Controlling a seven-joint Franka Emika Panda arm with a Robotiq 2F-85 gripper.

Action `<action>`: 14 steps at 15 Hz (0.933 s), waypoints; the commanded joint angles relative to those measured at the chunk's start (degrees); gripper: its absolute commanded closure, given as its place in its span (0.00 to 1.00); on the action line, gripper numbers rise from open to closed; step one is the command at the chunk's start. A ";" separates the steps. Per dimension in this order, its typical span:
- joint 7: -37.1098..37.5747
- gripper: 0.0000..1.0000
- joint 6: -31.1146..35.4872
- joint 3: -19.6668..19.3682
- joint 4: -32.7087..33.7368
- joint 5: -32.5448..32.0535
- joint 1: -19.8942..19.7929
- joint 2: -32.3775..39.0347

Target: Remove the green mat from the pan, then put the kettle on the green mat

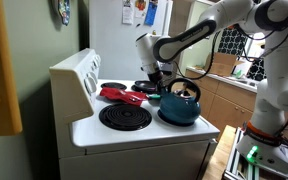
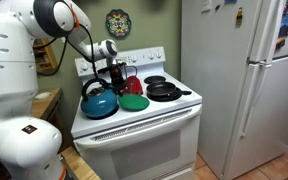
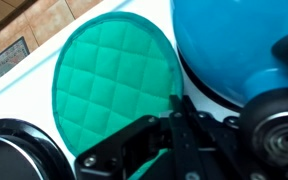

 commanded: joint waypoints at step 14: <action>10.97 0.03 1.46 -0.99 -2.72 -8.05 0.47 -5.82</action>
